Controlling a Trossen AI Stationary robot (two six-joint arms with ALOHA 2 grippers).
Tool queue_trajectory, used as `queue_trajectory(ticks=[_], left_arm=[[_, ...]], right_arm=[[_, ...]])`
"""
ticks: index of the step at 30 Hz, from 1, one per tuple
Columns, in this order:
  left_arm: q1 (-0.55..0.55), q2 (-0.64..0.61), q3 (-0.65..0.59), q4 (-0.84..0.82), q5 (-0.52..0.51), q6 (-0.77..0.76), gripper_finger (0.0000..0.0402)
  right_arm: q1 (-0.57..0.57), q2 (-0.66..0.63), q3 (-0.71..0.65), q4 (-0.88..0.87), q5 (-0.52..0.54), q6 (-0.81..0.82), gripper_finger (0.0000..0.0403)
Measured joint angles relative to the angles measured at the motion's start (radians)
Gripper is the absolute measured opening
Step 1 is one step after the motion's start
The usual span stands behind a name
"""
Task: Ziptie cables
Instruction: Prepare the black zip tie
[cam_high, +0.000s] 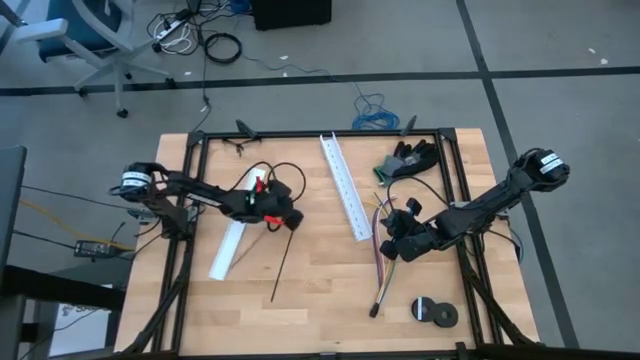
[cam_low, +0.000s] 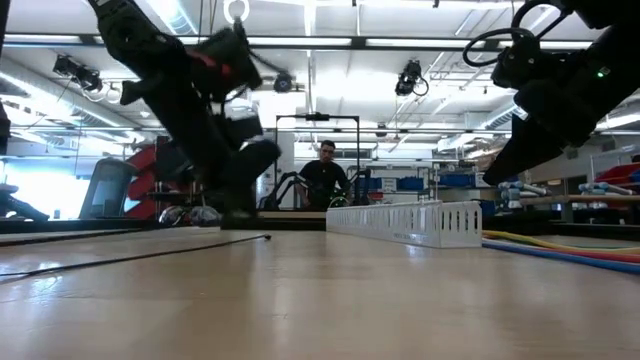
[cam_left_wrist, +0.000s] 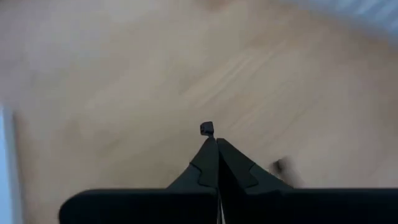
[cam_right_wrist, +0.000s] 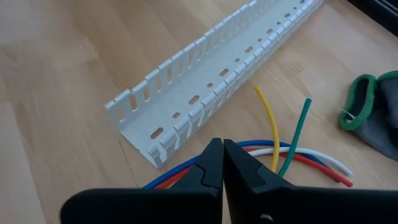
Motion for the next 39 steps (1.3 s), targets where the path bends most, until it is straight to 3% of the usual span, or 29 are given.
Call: queue_trajectory(ticks=[9, 15, 21, 25, 32, 36, 39], left_arm=[[-0.075, -0.189, -0.028, 0.208, -0.080, 0.256, 0.0001], [-0.096, -0.284, -0.171, 0.577, -0.076, 0.404, 0.0001], [-0.096, -0.294, -0.382, 1.083, -0.027, 0.423, 0.0000], [-0.096, -0.294, -0.464, 1.252, -0.028, 0.404, 0.0000], [-0.096, -0.295, -0.475, 1.218, -0.042, 0.379, 0.0000], [-0.094, -0.295, -0.454, 1.083, -0.042, 0.361, 0.0000], [-0.094, -0.294, -0.407, 0.892, -0.041, 0.309, 0.0000]], right_arm=[[0.000, 0.000, 0.000, 0.018, 0.000, 0.000, 0.0001], [0.000, 0.000, 0.000, 0.034, 0.000, -0.008, 0.0001], [0.000, 0.001, 0.000, 0.136, 0.000, -0.094, 0.0001], [-0.010, 0.001, 0.000, 0.262, -0.009, -0.211, 0.0000], [-0.108, 0.001, 0.000, 0.546, -0.167, -0.455, 0.0000], [-0.149, 0.001, 0.000, 0.603, -0.231, -0.507, 0.0000], [-0.155, 0.001, 0.000, 0.588, -0.233, -0.508, 0.0000]])
